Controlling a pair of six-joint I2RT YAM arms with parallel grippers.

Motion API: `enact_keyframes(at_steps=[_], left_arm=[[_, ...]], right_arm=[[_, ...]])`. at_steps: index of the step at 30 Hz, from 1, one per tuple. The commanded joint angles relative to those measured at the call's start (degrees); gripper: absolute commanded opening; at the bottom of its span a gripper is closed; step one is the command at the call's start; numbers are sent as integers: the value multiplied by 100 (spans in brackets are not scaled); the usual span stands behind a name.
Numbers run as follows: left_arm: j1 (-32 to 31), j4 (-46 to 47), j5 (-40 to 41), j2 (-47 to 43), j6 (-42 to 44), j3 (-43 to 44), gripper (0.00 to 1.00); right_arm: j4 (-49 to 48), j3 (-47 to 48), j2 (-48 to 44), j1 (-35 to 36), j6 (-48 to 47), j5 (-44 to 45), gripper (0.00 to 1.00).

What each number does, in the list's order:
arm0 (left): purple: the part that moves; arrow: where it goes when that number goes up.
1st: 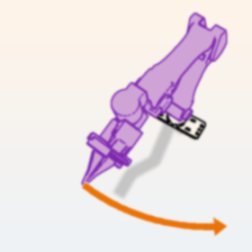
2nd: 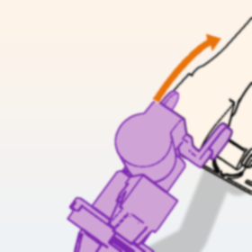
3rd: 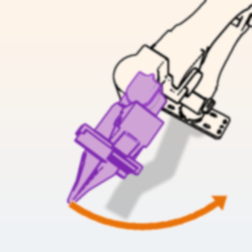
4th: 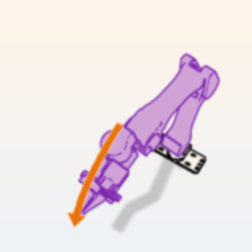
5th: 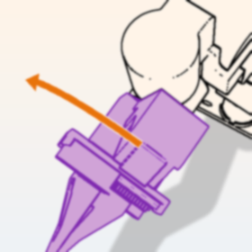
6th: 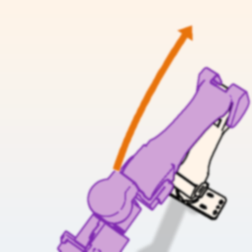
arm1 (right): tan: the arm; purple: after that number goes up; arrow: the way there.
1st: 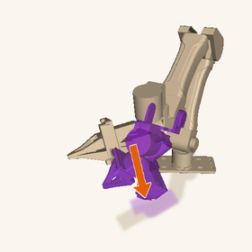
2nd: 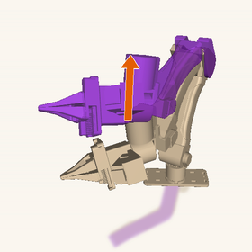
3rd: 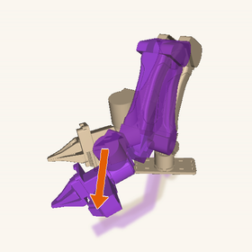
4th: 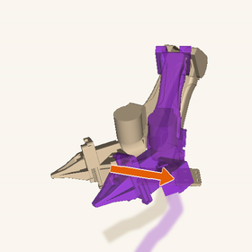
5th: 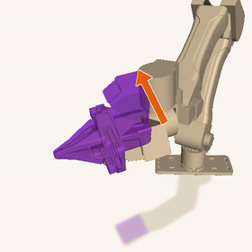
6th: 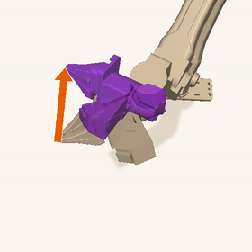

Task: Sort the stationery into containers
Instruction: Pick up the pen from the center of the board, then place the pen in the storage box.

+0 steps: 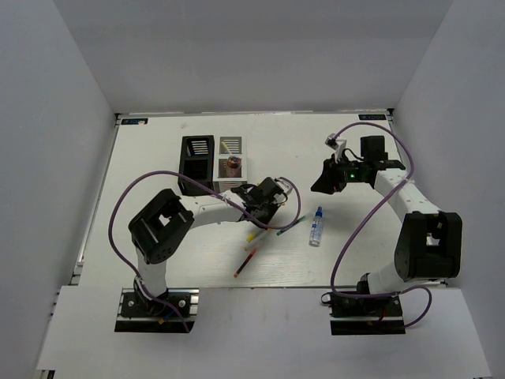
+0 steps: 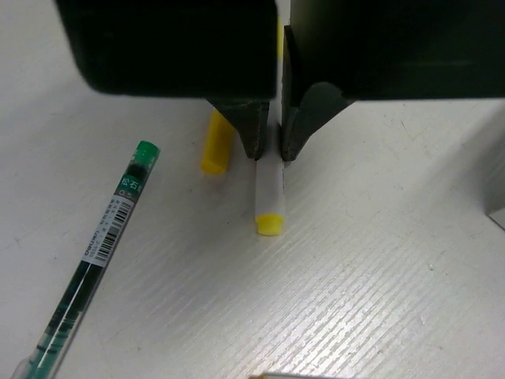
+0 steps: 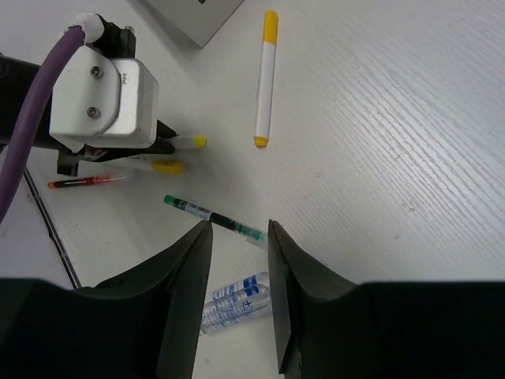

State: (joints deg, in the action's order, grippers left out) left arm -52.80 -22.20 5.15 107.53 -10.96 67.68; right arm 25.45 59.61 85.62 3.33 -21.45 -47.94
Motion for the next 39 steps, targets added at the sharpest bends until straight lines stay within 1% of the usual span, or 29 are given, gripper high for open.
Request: enact_keyframes(at_steps=[1, 3, 5, 7, 8, 11, 16, 17, 18, 21, 22, 24, 26, 27, 29, 32, 35, 39], left_arm=[[-64, -163, -154, -3, -11, 79, 9], [-64, -75, -102, -187, -72, 79, 9], [-64, 5, 38, -345, -73, 201, 6], [-64, 206, 126, -565, -73, 491, 3], [5, 294, 127, -636, -73, 692, 1], [85, 698, 231, -890, -125, 1026, 0], [199, 1848, 864, -1128, -73, 1229, 0], [260, 1946, 1030, -1128, -73, 1317, 0], [331, 2043, 1406, -1068, -73, 1318, 0], [410, 2535, 2006, -936, -73, 1318, 0], [506, 2701, 2373, -857, -3, 1318, 0], [647, 3176, 2683, -769, 163, 1370, 0], [753, 3431, 2964, -533, 287, 1581, 0], [849, 3432, 3314, -435, 340, 1669, 0], [999, 3494, 3632, -163, 437, 1950, 0], [1201, 3923, 3897, -22, 779, 1951, 0], [1342, 3785, 4257, 146, 832, 2100, 0], [1640, 3652, 4398, 199, 622, 1960, 0]], right_arm=[[-58, -81, -195, -43, -34, -145, 40], [-49, -117, -222, -26, -87, -145, 38], [-23, -196, -248, -35, -139, -145, 34], [-23, -213, -292, -26, -166, -128, 31], [-23, -240, -292, -26, -201, -128, 31], [30, -257, -309, -26, -263, -110, 26], [65, -345, -371, -26, -412, -57, 24], [65, -380, -371, -26, -430, -57, 24], [65, -380, -406, -8, -473, -57, 24], [56, -415, -441, -8, -491, -75, 24], [65, -416, -441, -17, -526, -84, 24], [48, -433, -459, -8, -544, -75, 24], [48, -459, -458, -17, -562, -92, 24], [56, -451, -442, -8, -570, -119, 24], [47, -468, -450, -8, -562, -127, 24], [39, -495, -468, -8, -571, -119, 24], [47, -530, -511, -8, -623, -110, 24], [30, -582, -547, -8, -667, -75, 24]])
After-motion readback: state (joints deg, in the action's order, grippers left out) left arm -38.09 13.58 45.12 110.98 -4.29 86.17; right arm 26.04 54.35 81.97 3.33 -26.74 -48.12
